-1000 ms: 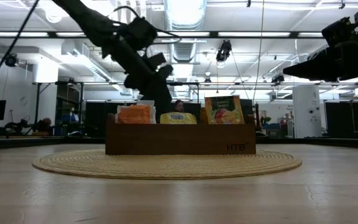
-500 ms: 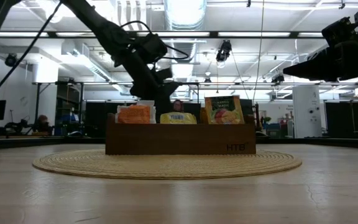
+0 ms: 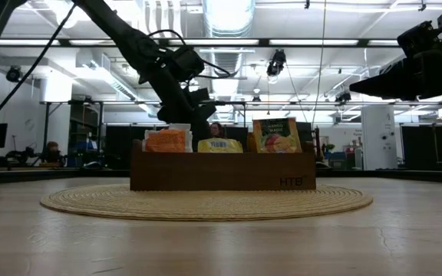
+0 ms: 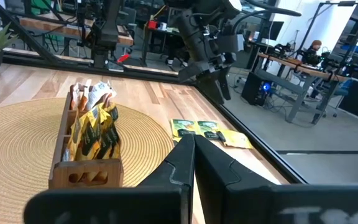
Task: Pick & Place Tea
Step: Put the yellow tea bag into the wooden organizer
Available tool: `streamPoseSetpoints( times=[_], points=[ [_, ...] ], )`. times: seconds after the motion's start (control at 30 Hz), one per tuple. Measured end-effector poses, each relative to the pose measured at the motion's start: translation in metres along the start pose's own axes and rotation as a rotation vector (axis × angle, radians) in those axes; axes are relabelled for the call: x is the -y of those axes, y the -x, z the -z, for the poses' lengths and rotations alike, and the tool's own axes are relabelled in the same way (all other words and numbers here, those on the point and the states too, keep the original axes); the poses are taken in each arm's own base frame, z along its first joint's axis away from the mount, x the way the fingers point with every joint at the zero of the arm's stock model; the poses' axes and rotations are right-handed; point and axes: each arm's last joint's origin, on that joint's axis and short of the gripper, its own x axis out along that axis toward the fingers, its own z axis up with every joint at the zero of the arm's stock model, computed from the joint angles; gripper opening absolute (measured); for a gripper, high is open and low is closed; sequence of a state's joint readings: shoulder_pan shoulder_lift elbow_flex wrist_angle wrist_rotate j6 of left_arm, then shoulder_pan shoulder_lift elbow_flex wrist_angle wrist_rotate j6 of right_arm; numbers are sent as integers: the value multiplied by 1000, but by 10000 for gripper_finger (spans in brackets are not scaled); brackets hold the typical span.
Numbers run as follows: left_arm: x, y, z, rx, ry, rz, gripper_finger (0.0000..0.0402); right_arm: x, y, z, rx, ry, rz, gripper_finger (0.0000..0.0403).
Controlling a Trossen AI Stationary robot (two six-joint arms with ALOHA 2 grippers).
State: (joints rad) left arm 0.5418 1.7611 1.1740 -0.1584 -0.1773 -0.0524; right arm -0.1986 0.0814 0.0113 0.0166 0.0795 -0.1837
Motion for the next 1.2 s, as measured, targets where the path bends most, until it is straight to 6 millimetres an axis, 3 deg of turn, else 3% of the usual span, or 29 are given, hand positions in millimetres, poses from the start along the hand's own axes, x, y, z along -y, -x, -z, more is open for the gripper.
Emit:
streamPoseSetpoints(
  times=[0.47, 0.93, 1.2],
  points=[
    [0, 0, -3, 34, -42, 70, 168, 0, 0, 0, 0, 0, 0, 9],
    [-37, -4, 15, -170, 112, 77, 168, 0, 0, 0, 0, 0, 0, 9],
    [-49, -6, 17, -186, 191, 46, 168, 0, 0, 0, 0, 0, 0, 9]
  ],
)
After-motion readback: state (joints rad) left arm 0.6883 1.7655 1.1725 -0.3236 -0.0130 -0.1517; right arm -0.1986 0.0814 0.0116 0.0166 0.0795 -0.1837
